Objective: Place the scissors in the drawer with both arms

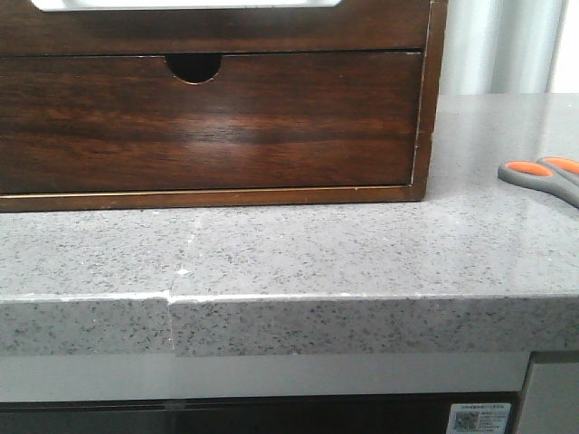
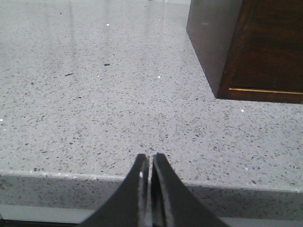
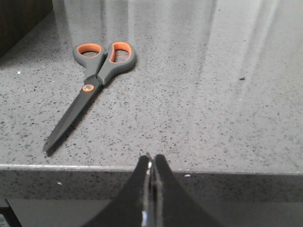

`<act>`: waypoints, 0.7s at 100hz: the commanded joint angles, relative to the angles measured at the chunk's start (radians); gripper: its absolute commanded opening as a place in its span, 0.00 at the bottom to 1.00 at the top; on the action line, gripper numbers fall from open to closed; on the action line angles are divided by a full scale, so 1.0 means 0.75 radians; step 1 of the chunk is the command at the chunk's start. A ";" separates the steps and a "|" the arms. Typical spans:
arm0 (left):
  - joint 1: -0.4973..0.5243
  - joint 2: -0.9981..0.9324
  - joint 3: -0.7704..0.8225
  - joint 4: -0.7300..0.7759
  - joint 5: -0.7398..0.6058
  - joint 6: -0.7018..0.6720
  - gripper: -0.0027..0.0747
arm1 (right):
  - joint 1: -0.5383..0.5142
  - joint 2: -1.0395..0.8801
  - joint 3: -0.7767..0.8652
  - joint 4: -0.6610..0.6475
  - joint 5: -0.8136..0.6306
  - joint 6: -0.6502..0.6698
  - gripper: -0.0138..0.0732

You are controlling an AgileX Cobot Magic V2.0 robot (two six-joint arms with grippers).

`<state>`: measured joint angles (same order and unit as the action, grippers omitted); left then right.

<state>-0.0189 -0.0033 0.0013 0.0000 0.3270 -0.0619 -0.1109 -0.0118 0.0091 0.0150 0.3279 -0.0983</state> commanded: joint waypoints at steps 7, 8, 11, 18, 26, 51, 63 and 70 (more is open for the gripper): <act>-0.001 -0.040 0.025 0.000 -0.085 -0.005 0.01 | -0.004 -0.023 0.040 -0.001 -0.025 -0.003 0.09; -0.001 -0.040 0.025 0.000 -0.085 -0.005 0.01 | -0.004 -0.023 0.040 -0.001 -0.025 -0.003 0.09; -0.001 -0.040 0.025 0.000 -0.085 -0.005 0.01 | -0.004 -0.023 0.040 -0.001 -0.025 -0.003 0.09; -0.001 -0.040 0.025 0.031 -0.088 -0.005 0.01 | -0.004 -0.023 0.040 -0.001 -0.025 -0.003 0.09; -0.001 -0.040 0.025 0.068 -0.097 -0.005 0.01 | -0.004 -0.023 0.040 -0.001 -0.025 -0.003 0.09; -0.001 -0.040 0.025 0.098 -0.102 -0.005 0.01 | -0.004 -0.023 0.040 -0.001 -0.025 -0.003 0.09; -0.001 -0.040 0.025 0.095 -0.102 -0.005 0.01 | -0.004 -0.023 0.040 -0.001 -0.025 -0.003 0.09; -0.001 -0.040 0.025 0.095 -0.102 -0.005 0.01 | -0.004 -0.023 0.040 -0.001 -0.025 -0.003 0.09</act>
<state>-0.0189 -0.0033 0.0013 0.0699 0.3252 -0.0619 -0.1109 -0.0118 0.0091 0.0150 0.3279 -0.0989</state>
